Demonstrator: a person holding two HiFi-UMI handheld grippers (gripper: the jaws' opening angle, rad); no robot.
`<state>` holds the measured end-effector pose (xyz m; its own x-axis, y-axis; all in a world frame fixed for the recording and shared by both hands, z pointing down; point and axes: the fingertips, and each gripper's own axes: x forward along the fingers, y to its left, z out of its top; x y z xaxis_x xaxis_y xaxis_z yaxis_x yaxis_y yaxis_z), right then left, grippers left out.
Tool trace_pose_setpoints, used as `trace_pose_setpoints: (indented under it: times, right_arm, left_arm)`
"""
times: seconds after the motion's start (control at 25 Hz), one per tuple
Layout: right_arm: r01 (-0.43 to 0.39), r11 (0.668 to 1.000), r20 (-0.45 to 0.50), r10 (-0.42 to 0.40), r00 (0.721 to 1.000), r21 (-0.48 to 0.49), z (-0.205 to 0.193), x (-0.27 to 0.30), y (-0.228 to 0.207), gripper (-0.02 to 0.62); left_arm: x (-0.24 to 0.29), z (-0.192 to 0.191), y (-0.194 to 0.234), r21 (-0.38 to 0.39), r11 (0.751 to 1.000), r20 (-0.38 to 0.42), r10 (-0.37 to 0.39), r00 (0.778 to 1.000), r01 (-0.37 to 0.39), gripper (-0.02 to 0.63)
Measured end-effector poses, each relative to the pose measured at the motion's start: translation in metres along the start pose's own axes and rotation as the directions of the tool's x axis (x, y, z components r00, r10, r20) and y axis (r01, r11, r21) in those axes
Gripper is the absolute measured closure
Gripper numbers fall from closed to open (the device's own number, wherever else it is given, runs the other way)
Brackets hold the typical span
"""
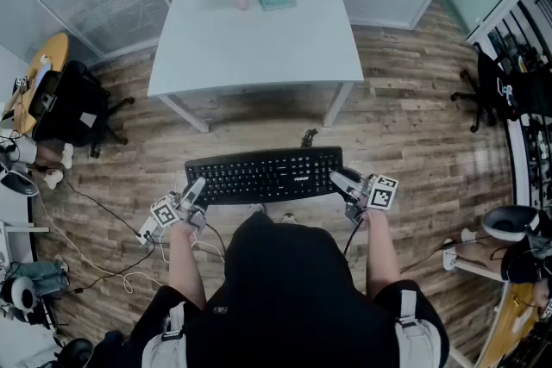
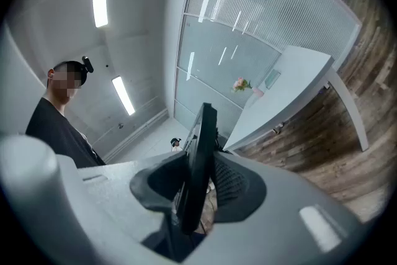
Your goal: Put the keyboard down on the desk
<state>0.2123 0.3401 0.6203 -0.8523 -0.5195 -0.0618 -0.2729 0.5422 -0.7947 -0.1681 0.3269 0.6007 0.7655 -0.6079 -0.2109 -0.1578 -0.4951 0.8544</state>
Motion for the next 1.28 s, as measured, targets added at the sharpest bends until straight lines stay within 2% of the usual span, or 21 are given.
trace_pose_setpoints:
  times: [0.64, 0.92, 1.08, 1.28]
  right_arm:
    - [0.018, 1.0, -0.037, -0.018, 0.999, 0.017, -0.003, 0.006, -0.014, 0.469]
    - [0.039, 0.999, -0.039, -0.038, 0.999, 0.024, 0.004, 0.033, -0.023, 0.469]
    - [0.054, 0.998, -0.044, -0.052, 0.998, 0.04, 0.015, 0.081, -0.038, 0.469]
    - [0.072, 0.996, -0.037, -0.07, 0.997, 0.046, 0.027, 0.102, -0.049, 0.469]
  left_arm:
    - [-0.002, -0.004, 0.014, -0.014, 1.0, 0.015, 0.011, 1.0, -0.01, 0.506]
    - [0.003, 0.031, 0.03, 0.016, 1.0, -0.002, 0.004, 1.0, -0.004, 0.506]
    - [0.003, 0.073, 0.062, -0.013, 1.0, -0.002, 0.007, 1.0, -0.007, 0.506]
    - [0.014, 0.093, 0.082, -0.062, 0.998, -0.011, 0.005, 1.0, -0.006, 0.506]
